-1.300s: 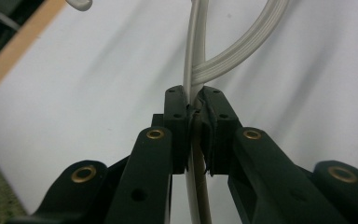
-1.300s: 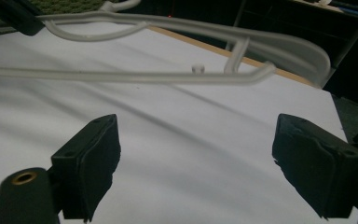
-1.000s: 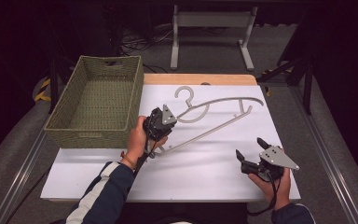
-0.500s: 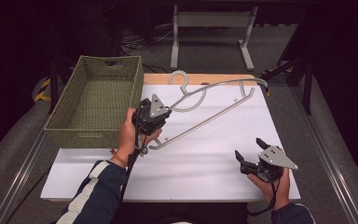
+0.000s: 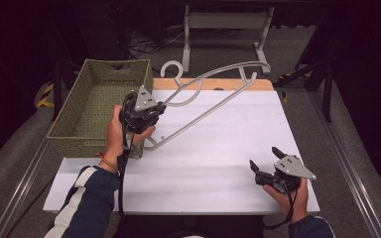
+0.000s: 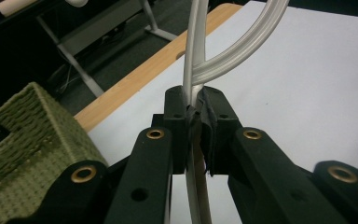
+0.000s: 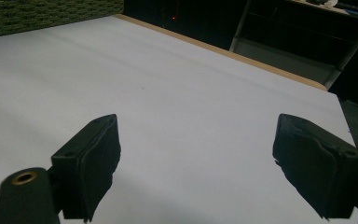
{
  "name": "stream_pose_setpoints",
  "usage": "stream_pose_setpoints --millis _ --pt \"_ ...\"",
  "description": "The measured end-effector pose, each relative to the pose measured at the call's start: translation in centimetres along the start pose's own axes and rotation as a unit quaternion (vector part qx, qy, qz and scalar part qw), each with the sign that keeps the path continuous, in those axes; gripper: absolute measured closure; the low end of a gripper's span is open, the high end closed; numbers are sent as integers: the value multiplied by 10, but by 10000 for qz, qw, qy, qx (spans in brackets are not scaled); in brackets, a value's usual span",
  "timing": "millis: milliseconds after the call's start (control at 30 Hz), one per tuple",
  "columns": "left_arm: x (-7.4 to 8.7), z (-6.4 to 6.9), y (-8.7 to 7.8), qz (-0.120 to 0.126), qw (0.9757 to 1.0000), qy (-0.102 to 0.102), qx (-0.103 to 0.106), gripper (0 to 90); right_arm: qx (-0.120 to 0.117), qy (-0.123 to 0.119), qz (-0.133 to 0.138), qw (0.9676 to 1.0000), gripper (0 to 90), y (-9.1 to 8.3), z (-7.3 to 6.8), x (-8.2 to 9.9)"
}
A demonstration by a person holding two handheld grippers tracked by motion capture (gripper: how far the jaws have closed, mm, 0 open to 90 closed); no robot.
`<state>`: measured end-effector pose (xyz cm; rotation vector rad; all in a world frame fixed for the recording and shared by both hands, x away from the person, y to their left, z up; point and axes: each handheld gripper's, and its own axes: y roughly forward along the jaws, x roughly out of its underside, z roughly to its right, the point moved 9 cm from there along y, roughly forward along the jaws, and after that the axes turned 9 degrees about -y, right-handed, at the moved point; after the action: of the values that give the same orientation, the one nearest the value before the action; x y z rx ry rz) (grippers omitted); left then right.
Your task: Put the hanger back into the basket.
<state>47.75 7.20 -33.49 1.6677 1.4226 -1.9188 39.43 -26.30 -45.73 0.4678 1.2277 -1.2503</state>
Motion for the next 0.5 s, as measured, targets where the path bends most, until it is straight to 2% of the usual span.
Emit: stream_pose_setpoints --millis 100,167,267,500 --pt "-2 -5 -7 -44 10000 -53 -55 820 6 2 -1 10000 155 0 0 0" --pt "-4 -11 -11 -37 9999 19 -140 820 3 13 -8 10000 155 0 0 0" --pt "-4 -18 -13 -11 9998 -15 -188 820 7 11 -1 10000 155 0 0 0" --pt "5 -46 -16 -94 9990 -178 -388 820 -8 19 -16 10000 156 1 -1 1"
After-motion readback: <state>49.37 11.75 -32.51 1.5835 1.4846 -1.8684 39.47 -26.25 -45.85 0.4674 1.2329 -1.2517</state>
